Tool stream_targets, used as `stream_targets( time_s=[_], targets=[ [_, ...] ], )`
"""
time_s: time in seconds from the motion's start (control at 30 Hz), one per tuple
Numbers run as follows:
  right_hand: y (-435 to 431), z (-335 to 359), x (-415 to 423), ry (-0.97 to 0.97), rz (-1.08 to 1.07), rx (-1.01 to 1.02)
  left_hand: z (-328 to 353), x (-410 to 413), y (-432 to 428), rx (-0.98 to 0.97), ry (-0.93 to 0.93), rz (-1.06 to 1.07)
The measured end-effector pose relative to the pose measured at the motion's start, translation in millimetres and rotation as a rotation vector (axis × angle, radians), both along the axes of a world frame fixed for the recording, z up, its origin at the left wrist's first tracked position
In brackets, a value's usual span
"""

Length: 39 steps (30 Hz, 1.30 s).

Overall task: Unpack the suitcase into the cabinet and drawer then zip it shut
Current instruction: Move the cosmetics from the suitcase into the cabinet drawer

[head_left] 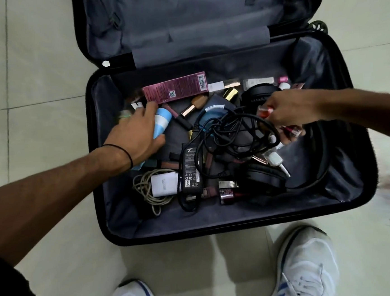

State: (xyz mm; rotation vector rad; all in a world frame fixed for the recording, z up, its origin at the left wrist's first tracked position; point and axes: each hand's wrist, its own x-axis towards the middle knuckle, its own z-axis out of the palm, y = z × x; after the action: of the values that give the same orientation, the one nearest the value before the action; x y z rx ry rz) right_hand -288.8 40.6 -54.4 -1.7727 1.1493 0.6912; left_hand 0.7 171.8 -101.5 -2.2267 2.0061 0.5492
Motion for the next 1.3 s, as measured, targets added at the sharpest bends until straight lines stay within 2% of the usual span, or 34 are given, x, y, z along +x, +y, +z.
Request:
stream_targets(
  time_s=[0.13, 0.23, 0.37, 0.47, 0.7, 0.83, 1.0, 1.1, 1.2, 1.3],
  targets=[
    [-10, -6, -14, 0.049, -0.011, 0.014, 3, -3, 5, -0.097, -0.164, -0.309],
    [-8, -9, -20, 0.006, -0.033, 0.028, 2, -18, 12, -0.116, -0.155, -0.451],
    [-2, -15, -19, -0.009, -0.014, 0.067, -6, -45, 24, 0.195, 0.171, -0.212],
    [1, -16, -18, -0.029, -0.002, 0.084, -12, -55, 28, 0.315, 0.391, 0.015],
    [5, -14, -17, -0.109, 0.018, 0.16, -22, -78, 26, 0.317, 0.451, 0.289],
    [8, -12, -13, -0.159, 0.004, 0.175, -31, -84, 19, 0.193, 0.463, 0.401],
    [11, -11, -8, -0.224, -0.07, 0.16, -27, -78, 4, 0.145, 0.509, 0.423],
    [7, -2, -3, -0.361, -0.14, 0.132, -15, -61, -9, 0.144, 0.572, 0.4],
    [-1, 10, 7, -0.465, -0.197, 0.133, 8, -35, -31, 0.173, 0.664, 0.391],
    [-12, 11, 21, -0.489, -0.235, 0.136, 36, -4, -54, 0.286, 0.628, 0.368]
  ],
)
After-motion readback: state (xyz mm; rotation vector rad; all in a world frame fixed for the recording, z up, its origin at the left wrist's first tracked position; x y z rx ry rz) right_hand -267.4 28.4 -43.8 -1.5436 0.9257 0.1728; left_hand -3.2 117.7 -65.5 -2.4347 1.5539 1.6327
